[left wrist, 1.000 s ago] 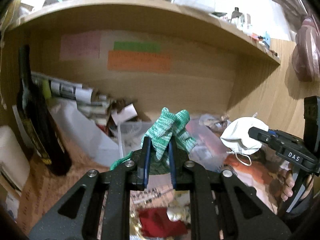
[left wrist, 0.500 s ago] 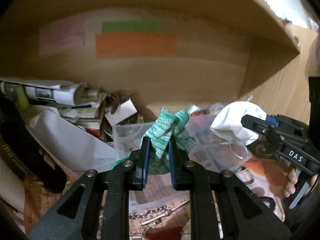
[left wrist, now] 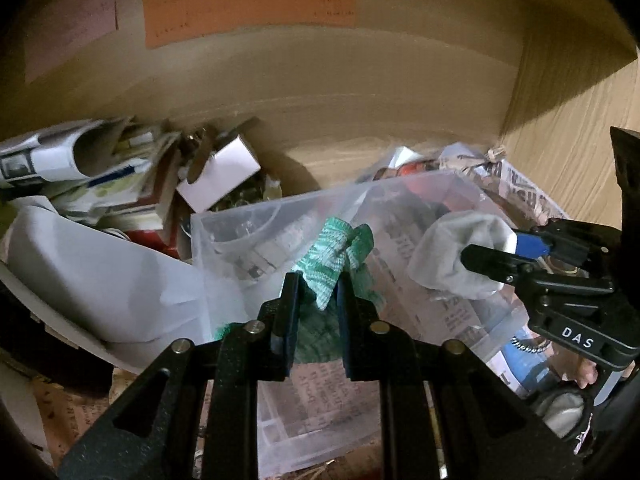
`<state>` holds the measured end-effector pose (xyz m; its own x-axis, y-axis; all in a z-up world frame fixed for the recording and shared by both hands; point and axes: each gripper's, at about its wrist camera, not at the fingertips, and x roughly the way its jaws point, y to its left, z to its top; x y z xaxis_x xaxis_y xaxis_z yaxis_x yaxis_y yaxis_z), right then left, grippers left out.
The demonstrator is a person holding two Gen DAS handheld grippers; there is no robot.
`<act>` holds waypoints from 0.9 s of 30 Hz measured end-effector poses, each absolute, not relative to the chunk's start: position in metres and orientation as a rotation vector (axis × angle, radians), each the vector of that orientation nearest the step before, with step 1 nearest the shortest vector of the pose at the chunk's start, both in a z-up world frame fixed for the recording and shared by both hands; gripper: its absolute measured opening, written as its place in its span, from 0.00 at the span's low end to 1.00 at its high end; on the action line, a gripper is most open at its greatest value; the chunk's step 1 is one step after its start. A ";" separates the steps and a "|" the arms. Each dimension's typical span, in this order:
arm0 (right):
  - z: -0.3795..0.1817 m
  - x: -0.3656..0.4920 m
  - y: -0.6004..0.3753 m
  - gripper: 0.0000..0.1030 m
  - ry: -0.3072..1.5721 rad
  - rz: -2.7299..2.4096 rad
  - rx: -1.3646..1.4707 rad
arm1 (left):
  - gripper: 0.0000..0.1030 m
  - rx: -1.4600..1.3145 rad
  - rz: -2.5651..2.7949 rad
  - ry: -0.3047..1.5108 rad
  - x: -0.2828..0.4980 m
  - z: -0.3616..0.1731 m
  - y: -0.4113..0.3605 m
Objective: Organize soft objects
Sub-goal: 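Lower the green glove into the clear box with the left tool while the right drops the cloth, then grasp the cream patterned scarf with the left tool while the right grasps the black headband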
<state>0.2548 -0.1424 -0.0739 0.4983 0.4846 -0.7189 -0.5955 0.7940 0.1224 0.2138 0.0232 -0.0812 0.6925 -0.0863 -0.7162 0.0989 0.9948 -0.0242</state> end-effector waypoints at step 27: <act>-0.007 0.160 -0.177 1.00 0.526 0.612 -0.131 | 0.98 0.002 -0.059 0.511 0.091 -0.022 0.022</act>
<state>0.1597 -0.1769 -0.0069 0.6921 0.5132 -0.5075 -0.5784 0.8150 0.0354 0.0908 0.0219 -0.0218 0.8707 -0.0556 -0.4887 0.0568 0.9983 -0.0124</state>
